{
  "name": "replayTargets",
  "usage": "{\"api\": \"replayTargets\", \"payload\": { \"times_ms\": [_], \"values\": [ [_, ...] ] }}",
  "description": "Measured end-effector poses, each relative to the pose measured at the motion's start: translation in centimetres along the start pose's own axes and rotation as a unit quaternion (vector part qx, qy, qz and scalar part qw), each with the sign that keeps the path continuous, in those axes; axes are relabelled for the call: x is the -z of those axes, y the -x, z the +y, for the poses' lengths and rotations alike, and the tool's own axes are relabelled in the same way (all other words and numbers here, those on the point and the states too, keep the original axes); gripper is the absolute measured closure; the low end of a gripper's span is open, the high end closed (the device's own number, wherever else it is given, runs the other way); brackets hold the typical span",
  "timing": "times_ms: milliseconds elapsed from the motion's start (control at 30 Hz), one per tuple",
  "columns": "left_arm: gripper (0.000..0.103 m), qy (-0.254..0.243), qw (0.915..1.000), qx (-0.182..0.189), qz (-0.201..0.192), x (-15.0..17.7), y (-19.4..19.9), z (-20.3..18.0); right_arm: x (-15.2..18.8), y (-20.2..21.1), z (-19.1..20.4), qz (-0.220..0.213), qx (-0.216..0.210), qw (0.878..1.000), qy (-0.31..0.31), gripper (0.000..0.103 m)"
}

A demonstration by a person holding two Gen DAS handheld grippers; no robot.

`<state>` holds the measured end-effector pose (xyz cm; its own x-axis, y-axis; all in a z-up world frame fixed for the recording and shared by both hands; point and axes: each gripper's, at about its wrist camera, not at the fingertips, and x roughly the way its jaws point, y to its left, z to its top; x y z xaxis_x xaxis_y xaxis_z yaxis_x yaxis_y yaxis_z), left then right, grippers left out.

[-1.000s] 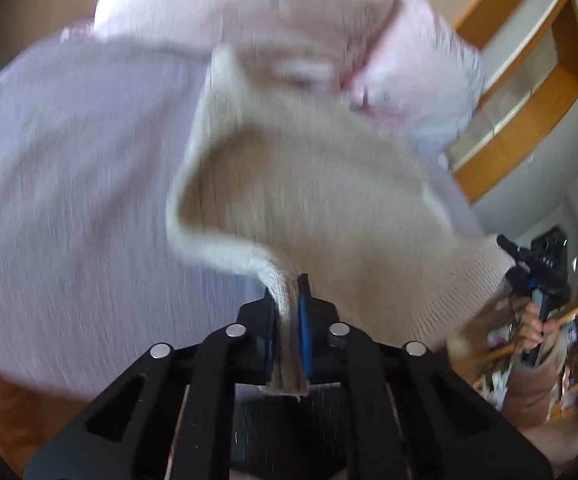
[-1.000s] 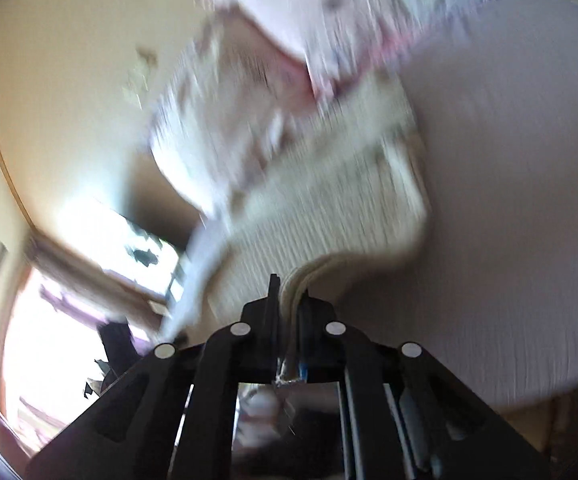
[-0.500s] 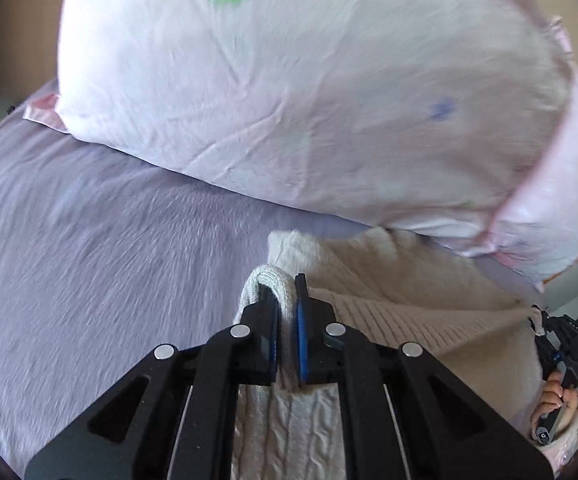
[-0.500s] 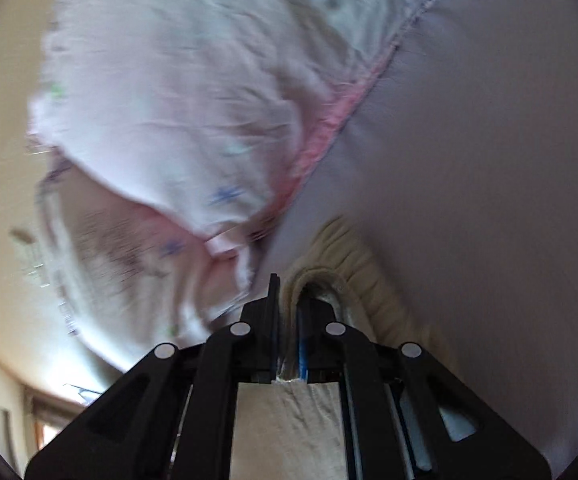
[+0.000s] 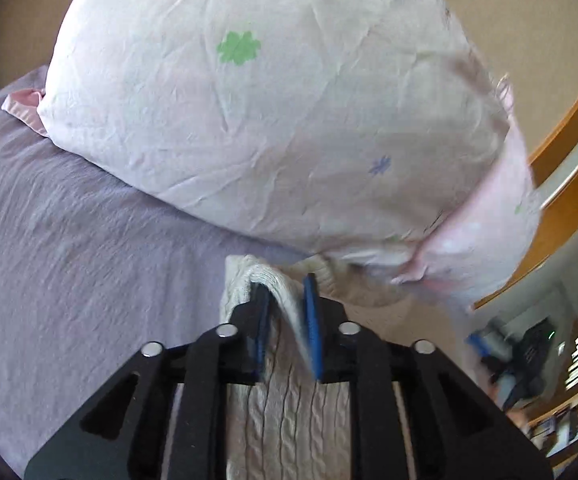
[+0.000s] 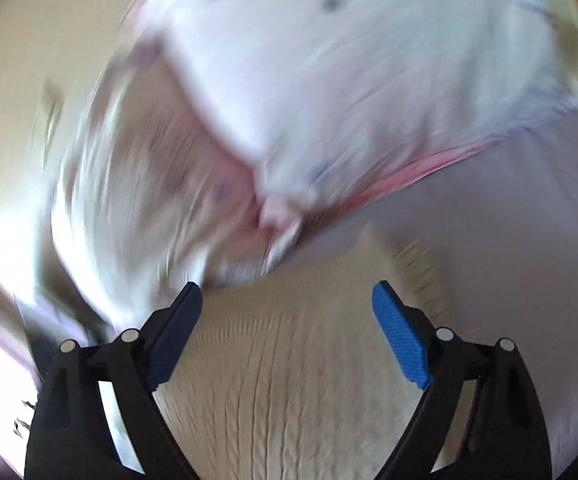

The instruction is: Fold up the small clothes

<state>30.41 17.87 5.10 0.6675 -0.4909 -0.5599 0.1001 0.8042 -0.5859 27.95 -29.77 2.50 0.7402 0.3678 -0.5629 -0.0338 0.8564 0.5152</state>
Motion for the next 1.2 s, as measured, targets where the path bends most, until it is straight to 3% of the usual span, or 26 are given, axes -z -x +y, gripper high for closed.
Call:
{"api": "replayTargets", "payload": {
  "times_ms": [67,167,233,267,300,333,400,500,633,767,833,933,1000,1067,1200],
  "values": [
    [0.082,-0.009,0.9999,-0.011,0.005,-0.4,-0.5,-0.3,0.7,-0.8,1.0,0.012,0.019,1.0,0.02,0.017],
    [0.082,-0.038,0.9962,-0.069,0.037,-1.6,-3.4,-1.5,0.6,-1.1,0.9,0.008,0.032,0.999,0.009,0.019],
    [0.082,0.001,0.9969,-0.057,0.053,-2.7,-4.7,-0.9,0.5,-1.2,0.4,0.01,0.024,1.0,-0.008,0.019],
    [0.062,0.031,0.9971,-0.031,0.062,-3.0,-5.1,-0.2,0.9,-1.0,0.1,0.012,0.024,1.0,-0.009,0.019],
    [0.04,0.089,0.9916,0.01,0.094,-3.2,-6.0,0.7,1.0,-1.4,0.2,0.014,0.026,1.0,-0.009,0.019],
    [0.005,0.142,0.9797,0.052,0.131,-3.1,-7.0,1.5,0.8,-1.2,0.2,0.016,0.028,0.999,-0.009,0.019],
    [0.005,0.182,0.9667,0.123,0.131,-2.9,-7.0,1.9,1.2,-0.9,0.1,0.018,0.031,0.999,-0.008,0.019],
    [0.004,0.139,0.9831,0.073,0.095,-3.5,-4.7,1.4,1.2,-1.0,0.1,0.018,0.033,0.999,-0.008,0.019],
    [0.004,0.08,0.9931,-0.013,0.085,-3.3,-2.0,1.3,1.2,-0.5,0.0,0.017,0.031,0.999,0.004,0.019],
    [0.003,0.036,0.9883,-0.066,0.133,-1.5,-1.6,2.3,1.4,-1.2,-0.6,0.039,0.04,0.998,-0.004,0.019],
    [0.004,0.03,0.9855,-0.068,0.152,-0.5,-2.0,2.4,1.7,-2.6,-1.4,0.069,0.064,0.996,-0.01,0.019],
    [0.004,0.021,0.9819,-0.064,0.177,1.1,-2.9,2.1,1.6,-1.4,-0.5,0.051,0.059,0.997,-0.009,0.019],
    [0.004,0.0,0.9811,-0.071,0.18,2.0,-3.6,1.3,1.7,-1.0,0.4,0.046,0.045,0.998,0.007,0.013],
    [0.004,-0.038,0.9792,-0.095,0.175,2.8,-4.0,0.2,2.2,-2.8,0.4,0.088,0.102,0.99,0.03,0.013],
    [0.004,-0.075,0.9754,-0.131,0.16,4.2,-4.1,-1.4,2.4,-1.8,0.6,0.068,0.076,0.995,0.022,0.013]
  ]
}}
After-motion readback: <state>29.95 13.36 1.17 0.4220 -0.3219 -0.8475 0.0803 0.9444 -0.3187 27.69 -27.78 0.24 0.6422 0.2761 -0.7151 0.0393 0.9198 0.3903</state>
